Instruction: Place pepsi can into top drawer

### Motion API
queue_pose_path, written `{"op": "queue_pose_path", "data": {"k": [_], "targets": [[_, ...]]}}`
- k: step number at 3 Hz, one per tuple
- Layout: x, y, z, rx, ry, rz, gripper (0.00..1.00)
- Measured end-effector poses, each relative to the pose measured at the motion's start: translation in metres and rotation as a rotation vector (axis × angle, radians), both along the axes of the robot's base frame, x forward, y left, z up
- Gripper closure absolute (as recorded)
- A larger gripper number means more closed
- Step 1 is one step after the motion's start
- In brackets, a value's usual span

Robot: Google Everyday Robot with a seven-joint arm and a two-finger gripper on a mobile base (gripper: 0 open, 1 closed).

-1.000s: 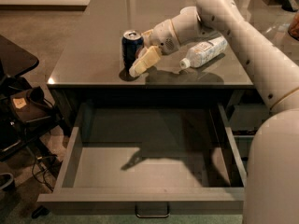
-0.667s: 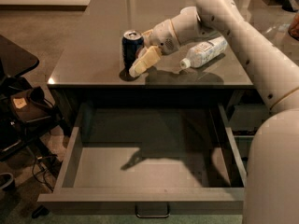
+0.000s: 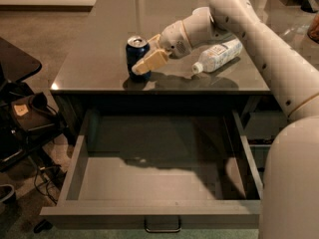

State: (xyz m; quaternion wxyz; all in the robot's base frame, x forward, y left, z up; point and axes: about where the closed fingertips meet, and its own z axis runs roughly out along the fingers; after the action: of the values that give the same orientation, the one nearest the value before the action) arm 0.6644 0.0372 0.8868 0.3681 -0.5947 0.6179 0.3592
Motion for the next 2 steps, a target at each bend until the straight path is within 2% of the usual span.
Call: {"op": "queue_pose_path", "data": {"k": [2], "targets": [[-0.0052, -0.0015, 0.0002, 0.002, 0.001, -0.005, 0.88]]}}
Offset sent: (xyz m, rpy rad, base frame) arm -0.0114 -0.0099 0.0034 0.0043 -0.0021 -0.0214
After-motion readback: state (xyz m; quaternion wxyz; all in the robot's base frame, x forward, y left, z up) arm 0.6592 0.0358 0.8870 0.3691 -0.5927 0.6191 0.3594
